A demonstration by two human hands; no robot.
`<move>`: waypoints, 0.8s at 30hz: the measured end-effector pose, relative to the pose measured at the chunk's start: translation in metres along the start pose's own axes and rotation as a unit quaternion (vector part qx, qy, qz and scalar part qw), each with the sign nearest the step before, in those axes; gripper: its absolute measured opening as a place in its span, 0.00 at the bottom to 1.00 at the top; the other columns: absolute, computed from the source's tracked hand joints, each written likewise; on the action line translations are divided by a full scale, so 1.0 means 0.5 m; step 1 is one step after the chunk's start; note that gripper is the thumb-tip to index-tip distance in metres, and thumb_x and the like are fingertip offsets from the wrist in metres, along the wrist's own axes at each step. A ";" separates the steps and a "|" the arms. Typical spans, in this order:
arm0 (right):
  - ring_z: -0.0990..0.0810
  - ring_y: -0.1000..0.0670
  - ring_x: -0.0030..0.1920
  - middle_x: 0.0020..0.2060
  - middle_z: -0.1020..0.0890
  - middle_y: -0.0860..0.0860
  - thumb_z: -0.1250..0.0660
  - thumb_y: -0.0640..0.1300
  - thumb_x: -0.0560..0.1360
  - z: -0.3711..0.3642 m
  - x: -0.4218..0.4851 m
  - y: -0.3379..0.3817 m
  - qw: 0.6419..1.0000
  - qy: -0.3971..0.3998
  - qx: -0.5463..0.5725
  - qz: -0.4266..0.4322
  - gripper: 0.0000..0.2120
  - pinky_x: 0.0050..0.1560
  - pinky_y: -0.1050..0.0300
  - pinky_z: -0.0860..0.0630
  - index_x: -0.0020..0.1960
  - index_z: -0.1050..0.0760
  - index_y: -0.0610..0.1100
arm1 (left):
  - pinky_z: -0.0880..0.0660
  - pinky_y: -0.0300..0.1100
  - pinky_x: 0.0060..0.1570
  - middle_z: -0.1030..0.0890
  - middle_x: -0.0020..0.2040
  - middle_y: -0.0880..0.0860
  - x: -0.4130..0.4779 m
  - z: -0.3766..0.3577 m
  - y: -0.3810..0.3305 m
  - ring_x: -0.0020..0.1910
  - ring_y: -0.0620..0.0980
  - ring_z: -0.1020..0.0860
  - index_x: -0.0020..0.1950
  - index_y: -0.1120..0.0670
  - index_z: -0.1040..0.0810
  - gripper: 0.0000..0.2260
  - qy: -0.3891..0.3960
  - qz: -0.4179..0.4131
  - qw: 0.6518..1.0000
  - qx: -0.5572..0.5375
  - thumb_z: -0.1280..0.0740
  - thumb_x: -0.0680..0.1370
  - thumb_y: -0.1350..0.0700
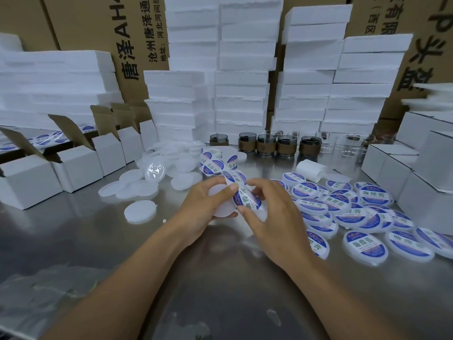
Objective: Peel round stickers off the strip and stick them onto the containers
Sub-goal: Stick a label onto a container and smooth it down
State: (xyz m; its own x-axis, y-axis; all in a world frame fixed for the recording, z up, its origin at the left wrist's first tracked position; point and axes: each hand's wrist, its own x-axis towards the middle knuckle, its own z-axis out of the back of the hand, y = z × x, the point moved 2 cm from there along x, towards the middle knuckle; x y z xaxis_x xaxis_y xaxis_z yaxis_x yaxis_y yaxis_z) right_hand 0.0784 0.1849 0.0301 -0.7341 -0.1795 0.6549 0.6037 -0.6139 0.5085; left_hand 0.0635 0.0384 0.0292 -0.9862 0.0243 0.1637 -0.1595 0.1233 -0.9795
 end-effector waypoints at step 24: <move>0.24 0.51 0.44 0.41 0.21 0.54 0.30 0.45 0.72 0.009 0.002 -0.008 0.998 -0.048 -0.014 -0.038 0.04 0.43 0.53 0.28 0.47 0.21 0.51 | 0.22 0.43 0.37 0.20 0.44 0.56 0.007 -0.001 0.000 0.39 0.53 0.20 0.38 0.52 0.21 0.05 -0.037 0.003 0.998 0.044 0.28 0.72 0.54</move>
State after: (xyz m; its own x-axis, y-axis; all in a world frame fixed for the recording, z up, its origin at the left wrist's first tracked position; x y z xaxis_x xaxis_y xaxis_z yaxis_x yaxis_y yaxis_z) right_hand 0.0768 0.1906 0.0311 -0.7433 -0.0569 0.6666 0.5370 -0.6450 0.5437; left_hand 0.0598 0.0390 0.0297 -0.9873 -0.0498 0.1510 -0.1529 0.0354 -0.9876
